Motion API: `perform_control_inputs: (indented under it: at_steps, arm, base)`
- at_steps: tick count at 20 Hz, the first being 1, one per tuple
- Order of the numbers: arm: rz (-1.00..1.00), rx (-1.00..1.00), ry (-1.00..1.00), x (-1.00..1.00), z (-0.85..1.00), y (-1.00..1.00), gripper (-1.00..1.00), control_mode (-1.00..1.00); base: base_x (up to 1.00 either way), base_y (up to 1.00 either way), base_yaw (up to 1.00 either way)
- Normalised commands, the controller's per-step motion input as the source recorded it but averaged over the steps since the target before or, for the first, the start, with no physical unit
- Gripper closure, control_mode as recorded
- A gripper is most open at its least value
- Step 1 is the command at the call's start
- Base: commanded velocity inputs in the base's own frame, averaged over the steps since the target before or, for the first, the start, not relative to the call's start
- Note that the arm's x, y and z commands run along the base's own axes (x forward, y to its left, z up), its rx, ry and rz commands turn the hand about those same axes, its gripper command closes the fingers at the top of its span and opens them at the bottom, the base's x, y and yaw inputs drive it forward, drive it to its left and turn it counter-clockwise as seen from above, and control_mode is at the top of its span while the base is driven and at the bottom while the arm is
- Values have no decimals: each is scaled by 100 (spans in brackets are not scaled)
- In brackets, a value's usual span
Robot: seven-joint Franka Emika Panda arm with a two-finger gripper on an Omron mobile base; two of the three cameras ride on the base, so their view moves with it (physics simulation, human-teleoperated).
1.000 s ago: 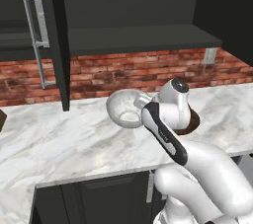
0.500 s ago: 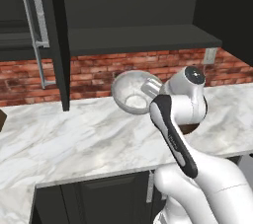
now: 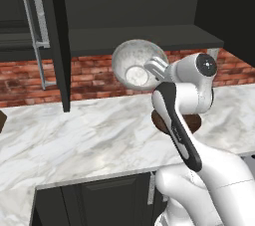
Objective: Open the cabinet. Pick the bowls from the counter and place them in the cabinet. Then close the cabinet.
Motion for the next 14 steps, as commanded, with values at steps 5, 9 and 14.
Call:
perform_control_inputs:
  at_steps: [5,9,14]
  arm:
    - [0,6,-6,30,40,2,100,-100]
    - [0,7,-4,33,27,0,100,-100]
    - [0,4,-5,23,28,0,100,-100]
  base:
    - [0,0,0]
    - [0,0,0]
    - [0,0,0]
